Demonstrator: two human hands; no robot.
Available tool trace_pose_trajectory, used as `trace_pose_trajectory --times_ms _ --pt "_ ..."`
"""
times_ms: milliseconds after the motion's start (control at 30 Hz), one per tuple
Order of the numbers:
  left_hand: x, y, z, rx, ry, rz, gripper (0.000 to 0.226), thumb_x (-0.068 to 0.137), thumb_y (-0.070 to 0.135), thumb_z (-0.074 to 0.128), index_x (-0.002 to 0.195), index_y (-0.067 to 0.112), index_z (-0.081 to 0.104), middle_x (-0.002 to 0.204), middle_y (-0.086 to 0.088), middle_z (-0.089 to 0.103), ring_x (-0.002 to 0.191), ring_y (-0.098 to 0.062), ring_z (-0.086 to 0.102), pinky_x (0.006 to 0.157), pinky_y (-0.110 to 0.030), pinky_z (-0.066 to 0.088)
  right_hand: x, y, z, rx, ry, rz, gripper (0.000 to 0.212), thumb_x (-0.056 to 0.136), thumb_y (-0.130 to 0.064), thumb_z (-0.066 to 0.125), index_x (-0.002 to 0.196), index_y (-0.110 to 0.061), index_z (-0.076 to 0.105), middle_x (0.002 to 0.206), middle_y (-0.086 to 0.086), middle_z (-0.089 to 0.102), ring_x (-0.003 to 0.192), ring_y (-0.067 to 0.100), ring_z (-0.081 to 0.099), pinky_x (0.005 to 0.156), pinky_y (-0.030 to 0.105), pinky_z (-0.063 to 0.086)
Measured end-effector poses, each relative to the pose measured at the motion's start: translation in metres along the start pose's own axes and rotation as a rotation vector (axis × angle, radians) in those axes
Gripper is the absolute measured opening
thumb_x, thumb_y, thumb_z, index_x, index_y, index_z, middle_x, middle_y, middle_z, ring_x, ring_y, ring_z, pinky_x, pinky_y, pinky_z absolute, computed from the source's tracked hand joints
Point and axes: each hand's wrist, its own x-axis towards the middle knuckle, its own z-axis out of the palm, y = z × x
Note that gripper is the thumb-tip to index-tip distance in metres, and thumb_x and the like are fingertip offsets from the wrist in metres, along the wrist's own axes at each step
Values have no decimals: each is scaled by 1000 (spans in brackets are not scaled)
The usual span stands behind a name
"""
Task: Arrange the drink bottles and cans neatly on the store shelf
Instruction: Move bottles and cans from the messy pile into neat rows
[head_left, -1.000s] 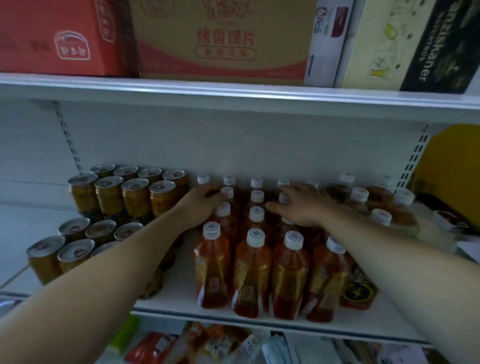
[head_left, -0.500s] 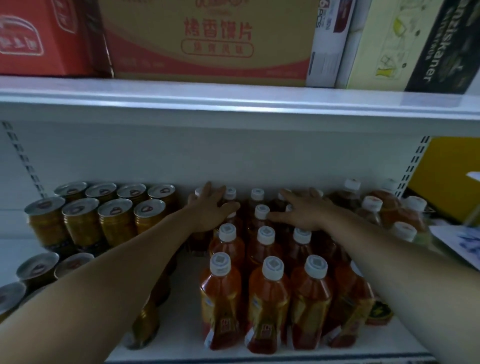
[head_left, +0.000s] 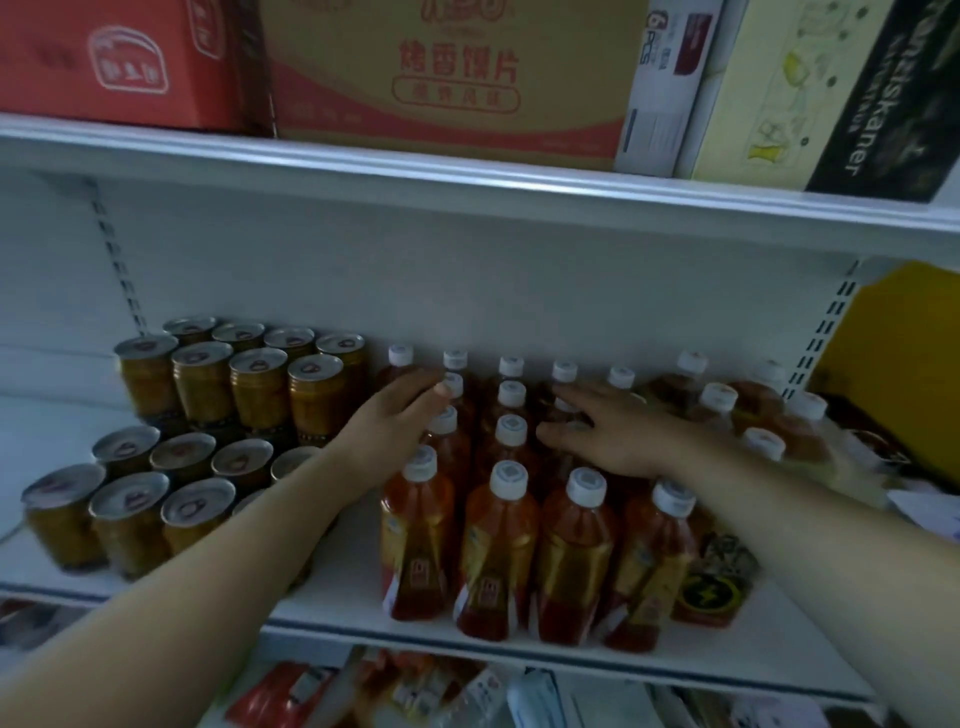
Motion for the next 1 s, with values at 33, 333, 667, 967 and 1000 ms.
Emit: trace_pose_trajectory --times_ms 33,333,667,967,1000 --pt "-15 1 3 -26 9 -1 46 79 64 53 119 41 53 119 12 58 111 -7 55 96 -30 45 -10 -2 -1 14 -28 -26 94 76 -83 38 154 -35 16 163 -10 8 149 19 12 119 43 16" --pt "-85 -39 56 153 193 -128 136 50 45 90 147 40 -5 155 11 9 135 -1 13 114 -39 24 -54 13 24 -310 -57 -103 113 64 -84 56 152 -43 -2 163 -9 0 149 25 -3 116 54 17" --pt "-85 -39 67 236 265 -117 121 61 33 87 148 36 2 152 9 9 138 -18 25 111 -43 33 -61 10 31 -294 32 -93 109 69 -81 56 153 -38 3 163 -6 6 150 23 -2 116 50 19" --pt "-67 -11 26 288 116 -138 104 74 46 74 151 28 6 158 -1 10 143 -25 21 113 -46 28 -72 5 17 -368 84 -98 98 74 -85 44 153 -36 11 162 -5 10 149 21 7 119 47 11" --pt "-63 -6 22 345 87 -123 103 75 48 73 151 28 7 159 -1 9 144 -25 19 114 -45 27 -74 5 12 -363 106 -86 95 76 -84 40 153 -36 13 162 -4 12 148 21 8 119 46 11"
